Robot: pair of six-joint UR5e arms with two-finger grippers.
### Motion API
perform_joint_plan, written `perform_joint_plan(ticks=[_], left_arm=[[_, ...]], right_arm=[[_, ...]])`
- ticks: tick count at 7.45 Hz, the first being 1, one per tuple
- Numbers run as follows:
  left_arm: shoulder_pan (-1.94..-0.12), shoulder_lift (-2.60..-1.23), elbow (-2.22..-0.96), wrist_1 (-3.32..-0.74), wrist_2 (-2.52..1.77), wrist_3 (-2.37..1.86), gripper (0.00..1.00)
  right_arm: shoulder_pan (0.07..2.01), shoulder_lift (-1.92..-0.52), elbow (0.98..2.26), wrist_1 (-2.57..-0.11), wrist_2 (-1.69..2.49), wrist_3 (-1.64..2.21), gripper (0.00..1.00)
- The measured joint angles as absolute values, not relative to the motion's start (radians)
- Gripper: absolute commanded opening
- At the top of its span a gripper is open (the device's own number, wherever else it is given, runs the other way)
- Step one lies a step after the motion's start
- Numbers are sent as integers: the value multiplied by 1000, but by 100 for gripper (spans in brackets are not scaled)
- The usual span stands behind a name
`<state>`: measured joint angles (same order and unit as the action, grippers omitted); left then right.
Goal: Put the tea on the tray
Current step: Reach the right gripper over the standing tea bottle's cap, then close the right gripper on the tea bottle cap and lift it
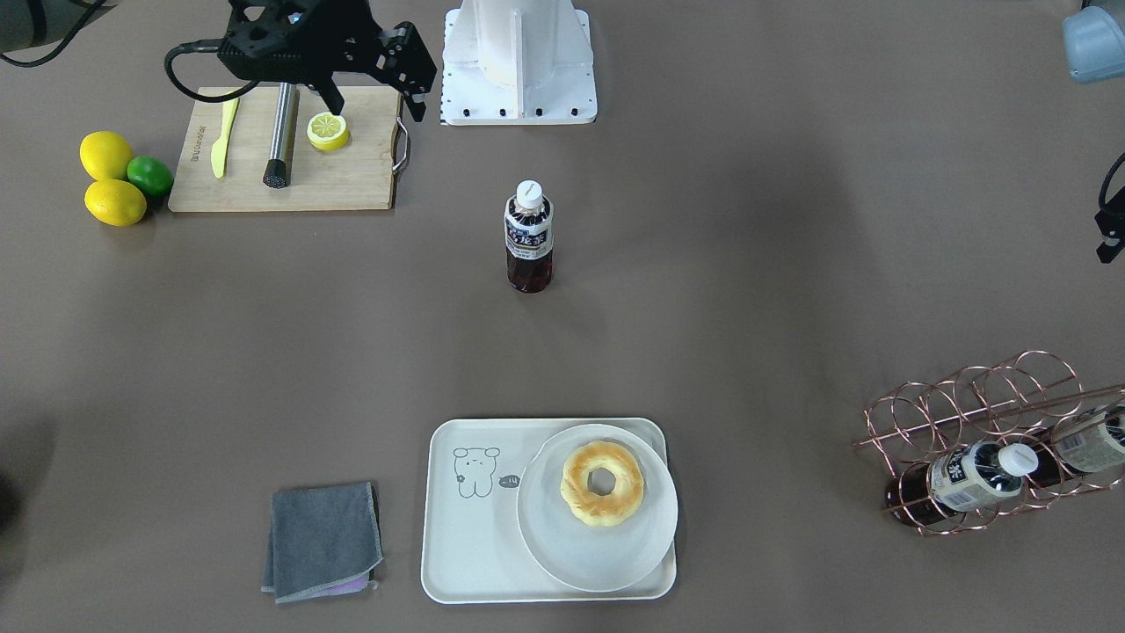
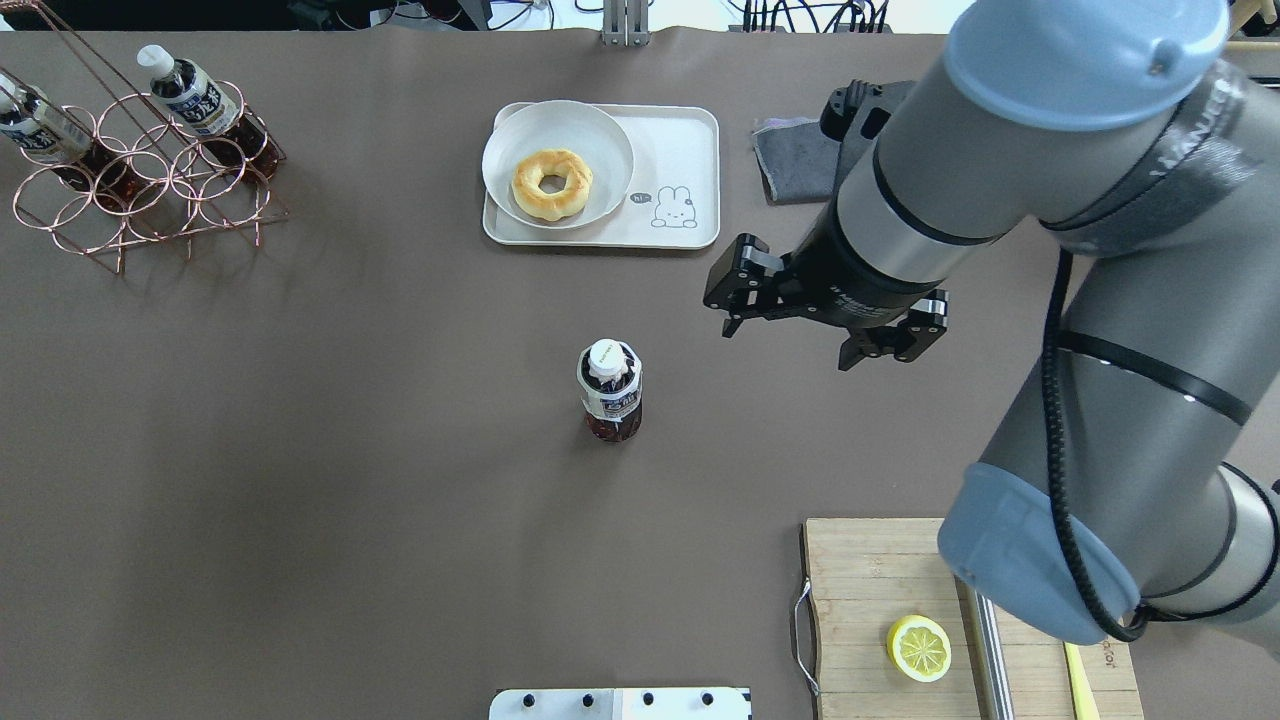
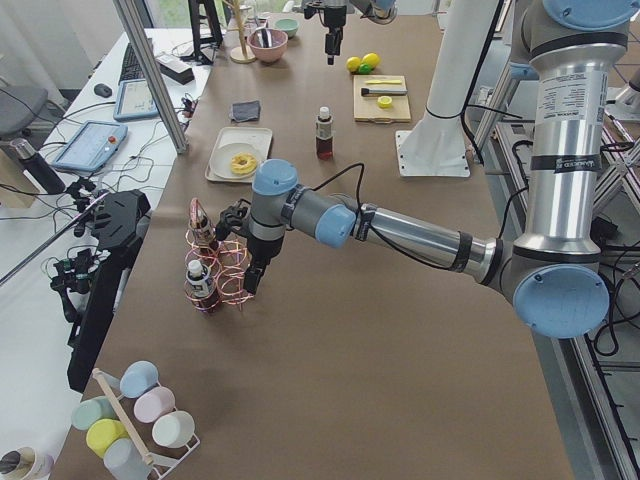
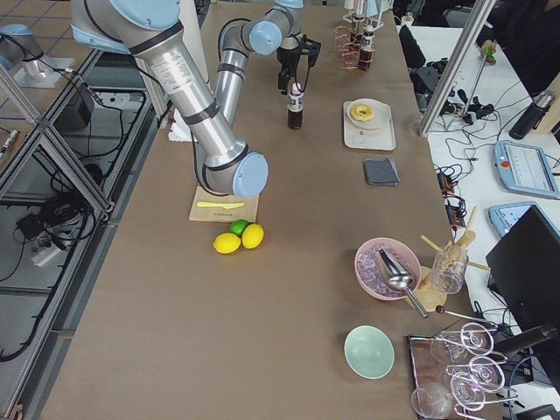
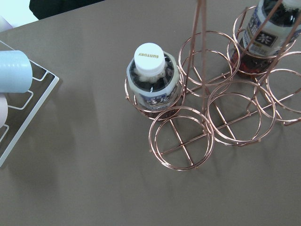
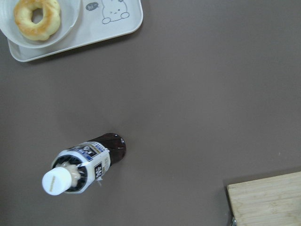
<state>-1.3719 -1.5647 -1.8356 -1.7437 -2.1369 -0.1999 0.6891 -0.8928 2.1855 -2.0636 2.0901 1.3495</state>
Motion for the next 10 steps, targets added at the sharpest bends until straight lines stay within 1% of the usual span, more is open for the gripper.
perform_joint_plan(ticks=[3, 6, 9, 10], left_arm=[[-1425, -1548, -1779, -1742, -2137, -75, 98], [-1468, -1513, -1772, -1743, -2140, -20, 98], [-1498, -1497, -1762, -1743, -2139, 41, 98], [-1501, -1495, -1754, -1746, -2139, 47, 98]], right_arm=[[619, -747, 2061, -2069, 2021, 1375, 100], [561, -685, 1960, -2069, 1928, 1300, 100], [522, -651, 1892, -2067, 1837, 1228, 100], [511, -620, 1847, -2063, 1820, 1219, 100]])
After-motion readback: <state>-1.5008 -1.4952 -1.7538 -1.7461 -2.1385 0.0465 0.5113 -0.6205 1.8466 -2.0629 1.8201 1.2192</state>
